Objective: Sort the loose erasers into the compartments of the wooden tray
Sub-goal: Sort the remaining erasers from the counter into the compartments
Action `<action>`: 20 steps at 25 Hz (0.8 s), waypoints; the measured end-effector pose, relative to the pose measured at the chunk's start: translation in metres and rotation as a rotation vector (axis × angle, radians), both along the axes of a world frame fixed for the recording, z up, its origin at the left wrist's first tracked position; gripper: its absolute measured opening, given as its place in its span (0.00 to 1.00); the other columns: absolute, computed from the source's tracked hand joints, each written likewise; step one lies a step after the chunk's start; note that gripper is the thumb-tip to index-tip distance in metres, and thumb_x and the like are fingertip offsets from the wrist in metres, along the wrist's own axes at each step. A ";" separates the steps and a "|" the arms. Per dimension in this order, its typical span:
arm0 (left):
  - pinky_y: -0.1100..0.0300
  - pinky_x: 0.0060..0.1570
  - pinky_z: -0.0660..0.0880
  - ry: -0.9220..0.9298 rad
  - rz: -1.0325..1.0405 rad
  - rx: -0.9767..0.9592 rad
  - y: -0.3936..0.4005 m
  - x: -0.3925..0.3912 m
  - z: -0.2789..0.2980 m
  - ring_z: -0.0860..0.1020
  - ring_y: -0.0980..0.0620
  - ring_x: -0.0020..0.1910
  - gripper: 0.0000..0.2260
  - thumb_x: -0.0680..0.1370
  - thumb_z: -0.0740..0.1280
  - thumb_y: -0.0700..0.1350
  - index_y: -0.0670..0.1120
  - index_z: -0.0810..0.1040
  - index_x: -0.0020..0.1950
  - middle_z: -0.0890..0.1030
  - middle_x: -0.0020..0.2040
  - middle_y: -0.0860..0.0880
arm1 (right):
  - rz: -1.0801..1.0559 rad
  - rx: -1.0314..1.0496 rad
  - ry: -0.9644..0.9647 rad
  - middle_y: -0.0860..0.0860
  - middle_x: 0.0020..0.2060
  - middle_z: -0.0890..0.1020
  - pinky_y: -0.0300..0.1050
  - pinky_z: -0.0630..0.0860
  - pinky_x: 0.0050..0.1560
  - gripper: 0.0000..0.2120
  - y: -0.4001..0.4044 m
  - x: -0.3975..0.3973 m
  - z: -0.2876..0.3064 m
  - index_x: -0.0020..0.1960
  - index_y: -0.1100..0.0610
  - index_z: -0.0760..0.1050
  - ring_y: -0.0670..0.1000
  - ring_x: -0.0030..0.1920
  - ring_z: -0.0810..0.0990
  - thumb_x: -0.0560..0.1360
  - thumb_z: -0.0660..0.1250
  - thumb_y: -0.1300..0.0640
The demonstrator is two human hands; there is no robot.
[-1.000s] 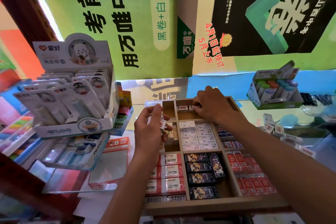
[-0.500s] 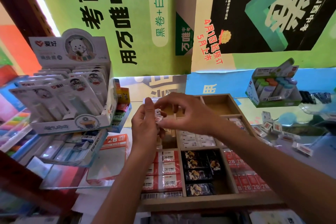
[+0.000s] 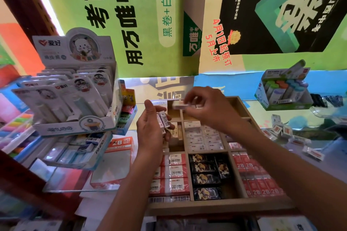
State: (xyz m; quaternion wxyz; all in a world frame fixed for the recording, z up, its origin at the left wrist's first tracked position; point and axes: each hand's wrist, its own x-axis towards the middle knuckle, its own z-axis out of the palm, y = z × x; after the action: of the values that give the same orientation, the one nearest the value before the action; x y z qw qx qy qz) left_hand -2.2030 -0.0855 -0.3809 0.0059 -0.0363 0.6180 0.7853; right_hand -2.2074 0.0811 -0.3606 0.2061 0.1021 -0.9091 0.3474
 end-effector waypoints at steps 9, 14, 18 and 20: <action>0.62 0.22 0.70 -0.004 -0.019 0.047 -0.001 -0.004 -0.005 0.79 0.51 0.31 0.21 0.83 0.53 0.60 0.46 0.77 0.50 0.82 0.38 0.45 | -0.124 0.534 -0.288 0.45 0.44 0.79 0.43 0.67 0.49 0.05 0.025 -0.053 -0.026 0.49 0.47 0.85 0.48 0.50 0.76 0.74 0.73 0.49; 0.62 0.24 0.72 -0.013 -0.035 0.071 -0.002 -0.005 -0.006 0.81 0.50 0.34 0.21 0.84 0.51 0.59 0.46 0.77 0.53 0.83 0.42 0.43 | 0.093 -0.087 -0.215 0.44 0.44 0.82 0.35 0.71 0.42 0.09 -0.007 -0.020 -0.010 0.55 0.51 0.82 0.37 0.38 0.77 0.76 0.70 0.59; 0.61 0.23 0.69 0.012 -0.001 0.029 -0.003 -0.006 -0.006 0.78 0.50 0.33 0.10 0.85 0.55 0.48 0.49 0.75 0.53 0.82 0.41 0.44 | 0.385 0.024 -0.183 0.41 0.52 0.82 0.30 0.69 0.45 0.18 -0.022 -0.003 -0.003 0.60 0.48 0.79 0.42 0.46 0.79 0.72 0.74 0.61; 0.61 0.23 0.69 0.021 -0.026 -0.001 -0.002 -0.004 -0.006 0.77 0.51 0.30 0.10 0.85 0.55 0.46 0.50 0.75 0.53 0.81 0.40 0.44 | 0.354 0.084 -0.183 0.43 0.49 0.82 0.36 0.71 0.45 0.14 -0.015 -0.006 -0.001 0.54 0.47 0.80 0.43 0.46 0.78 0.70 0.77 0.57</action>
State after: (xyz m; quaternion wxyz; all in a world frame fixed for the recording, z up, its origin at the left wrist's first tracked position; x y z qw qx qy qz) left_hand -2.2073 -0.0878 -0.3865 0.0098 -0.0200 0.6187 0.7853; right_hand -2.2132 0.0663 -0.3615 0.0538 0.2368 -0.9056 0.3478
